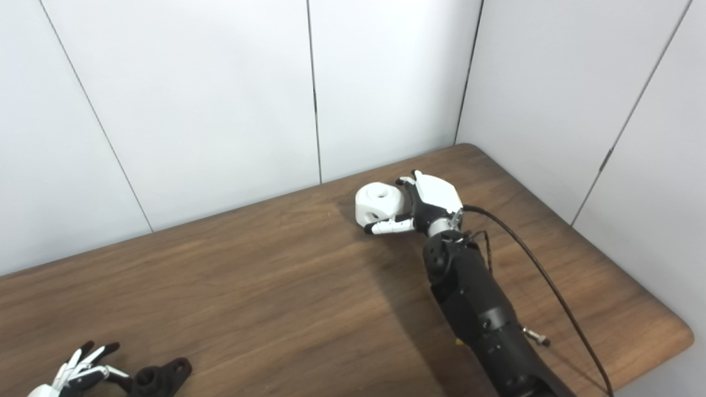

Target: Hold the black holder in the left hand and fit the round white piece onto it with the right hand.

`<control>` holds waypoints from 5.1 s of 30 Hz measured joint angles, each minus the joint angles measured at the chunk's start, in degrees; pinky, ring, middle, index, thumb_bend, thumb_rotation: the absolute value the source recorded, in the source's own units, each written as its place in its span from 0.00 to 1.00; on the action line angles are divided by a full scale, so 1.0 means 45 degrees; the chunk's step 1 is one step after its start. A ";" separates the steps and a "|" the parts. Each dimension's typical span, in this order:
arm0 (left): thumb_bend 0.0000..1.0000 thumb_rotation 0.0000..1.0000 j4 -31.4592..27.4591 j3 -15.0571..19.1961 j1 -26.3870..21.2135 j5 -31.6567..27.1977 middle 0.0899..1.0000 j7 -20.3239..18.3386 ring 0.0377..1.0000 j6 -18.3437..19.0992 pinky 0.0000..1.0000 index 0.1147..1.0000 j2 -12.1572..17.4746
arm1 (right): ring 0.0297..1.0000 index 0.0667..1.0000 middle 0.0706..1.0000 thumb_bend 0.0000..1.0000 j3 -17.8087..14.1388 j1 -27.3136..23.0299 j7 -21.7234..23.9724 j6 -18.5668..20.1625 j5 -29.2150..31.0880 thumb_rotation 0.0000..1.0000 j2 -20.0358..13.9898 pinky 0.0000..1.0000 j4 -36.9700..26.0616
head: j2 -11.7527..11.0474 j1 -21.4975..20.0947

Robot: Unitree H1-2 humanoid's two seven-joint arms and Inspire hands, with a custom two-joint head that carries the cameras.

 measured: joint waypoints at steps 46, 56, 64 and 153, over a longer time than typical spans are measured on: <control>0.52 0.04 -0.0228 0.0055 0.0155 0.0004 0.88 -0.0048 1.00 0.0182 1.00 0.41 -0.0005 | 0.78 0.44 0.67 0.51 0.0479 0.0118 -0.2776 -0.0317 0.0205 0.13 0.0261 0.79 -0.0175 | 0.0098 0.0117; 0.52 0.04 -0.0325 0.0052 0.0188 0.0001 0.88 -0.0092 1.00 0.0337 1.00 0.41 -0.0005 | 0.78 0.44 0.66 0.51 0.0719 0.0134 -0.2888 -0.0278 0.0375 0.13 0.0205 0.81 -0.0185 | 0.0098 0.0117; 0.52 0.04 -0.0345 0.0050 0.0189 -0.0022 0.88 -0.0116 1.00 0.0382 1.00 0.41 -0.0006 | 0.79 0.44 0.68 0.51 0.0766 0.0134 -0.2891 -0.0271 0.0619 0.13 0.0151 0.83 -0.0181 | 0.0078 0.0137; 0.52 0.05 0.2735 -0.3841 -0.3468 0.2040 0.88 0.0780 0.97 0.2057 1.00 0.41 -0.2492 | 0.74 0.44 0.72 0.50 0.0705 0.0749 0.5247 0.0071 0.2526 0.14 0.2543 0.61 -0.5986 | 0.1621 0.4961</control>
